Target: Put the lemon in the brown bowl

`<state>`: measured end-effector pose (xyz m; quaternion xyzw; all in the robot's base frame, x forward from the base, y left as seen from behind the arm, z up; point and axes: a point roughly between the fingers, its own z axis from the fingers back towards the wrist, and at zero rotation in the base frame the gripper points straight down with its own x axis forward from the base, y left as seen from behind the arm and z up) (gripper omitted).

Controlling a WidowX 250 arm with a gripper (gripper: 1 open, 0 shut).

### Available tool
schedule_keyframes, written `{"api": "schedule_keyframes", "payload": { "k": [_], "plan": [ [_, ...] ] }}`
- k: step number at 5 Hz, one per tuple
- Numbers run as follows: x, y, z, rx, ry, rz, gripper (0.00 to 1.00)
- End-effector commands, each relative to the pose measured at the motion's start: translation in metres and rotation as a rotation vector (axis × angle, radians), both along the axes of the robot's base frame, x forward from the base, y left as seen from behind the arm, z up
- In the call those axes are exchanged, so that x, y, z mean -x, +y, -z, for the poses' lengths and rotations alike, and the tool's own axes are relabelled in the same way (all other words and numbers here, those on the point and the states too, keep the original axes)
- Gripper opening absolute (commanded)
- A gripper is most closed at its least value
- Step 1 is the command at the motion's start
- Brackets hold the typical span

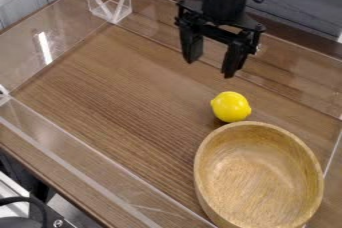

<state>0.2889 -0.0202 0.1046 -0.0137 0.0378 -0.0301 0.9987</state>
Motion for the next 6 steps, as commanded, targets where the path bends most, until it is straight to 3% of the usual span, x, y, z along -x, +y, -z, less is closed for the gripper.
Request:
{"api": "schedule_keyframes", "payload": {
  "k": [1, 6],
  "plan": [
    [-0.004, -0.003, -0.013, 0.007, -0.056, 0.014, 1.0],
    [-0.008, -0.006, 0.004, 0.02, -0.052, 0.039, 1.0]
  ]
}}
